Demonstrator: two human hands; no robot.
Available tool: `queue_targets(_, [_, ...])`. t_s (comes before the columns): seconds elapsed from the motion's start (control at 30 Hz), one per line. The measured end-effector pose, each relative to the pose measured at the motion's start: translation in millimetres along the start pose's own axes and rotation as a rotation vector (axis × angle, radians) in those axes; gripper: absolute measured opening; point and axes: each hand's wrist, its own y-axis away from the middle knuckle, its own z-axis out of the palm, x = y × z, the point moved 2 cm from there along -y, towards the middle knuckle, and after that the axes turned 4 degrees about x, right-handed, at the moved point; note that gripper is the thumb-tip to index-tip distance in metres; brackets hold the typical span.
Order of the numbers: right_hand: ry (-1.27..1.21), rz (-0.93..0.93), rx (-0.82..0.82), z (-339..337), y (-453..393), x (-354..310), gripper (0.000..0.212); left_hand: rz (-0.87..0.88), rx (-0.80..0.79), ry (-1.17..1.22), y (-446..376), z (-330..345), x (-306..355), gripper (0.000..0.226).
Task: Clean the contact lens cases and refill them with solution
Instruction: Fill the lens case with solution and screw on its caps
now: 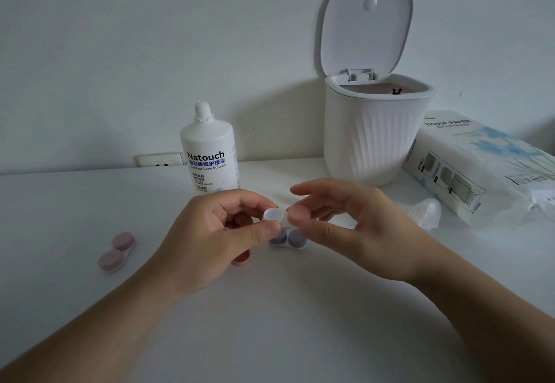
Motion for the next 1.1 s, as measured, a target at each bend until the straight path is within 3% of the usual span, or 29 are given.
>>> queue_targets(0.13, [0.038,-0.008,0.022,1.2,-0.6,0.4,0.016,-0.002,-0.006,-0.005,0.9,0.9,1.0,0.03])
queue_targets(0.3, [0.03,0.021,-0.021,1.1,0.4,-0.3,0.048,0.003,-0.008,-0.01,0.7,-0.1,1.5,0.025])
queue_targets(0.47, [-0.008,-0.007,0.007,1.8,-0.5,0.5,0.019,0.002,-0.008,-0.011,0.7,-0.4,0.9,0.026])
queue_targets(0.6, [0.046,0.016,0.003,2.8,-0.1,-0.4,0.044,0.006,-0.018,-0.006,0.7,0.7,0.2,0.032])
queue_targets(0.83, [-0.002,0.006,0.014,2.2,0.2,1.5,0.019,0.004,-0.01,0.004,0.1,-0.3,-0.1,0.033])
queue_targets(0.97, [0.005,0.027,0.016,3.0,0.3,-1.8,0.044,0.006,-0.017,-0.001,0.9,0.6,0.1,0.027])
queue_targets(1.1, [-0.119,0.065,-0.019,0.5,1.2,-0.2,0.032,0.004,-0.003,-0.002,-0.3,-0.1,-0.8,0.018])
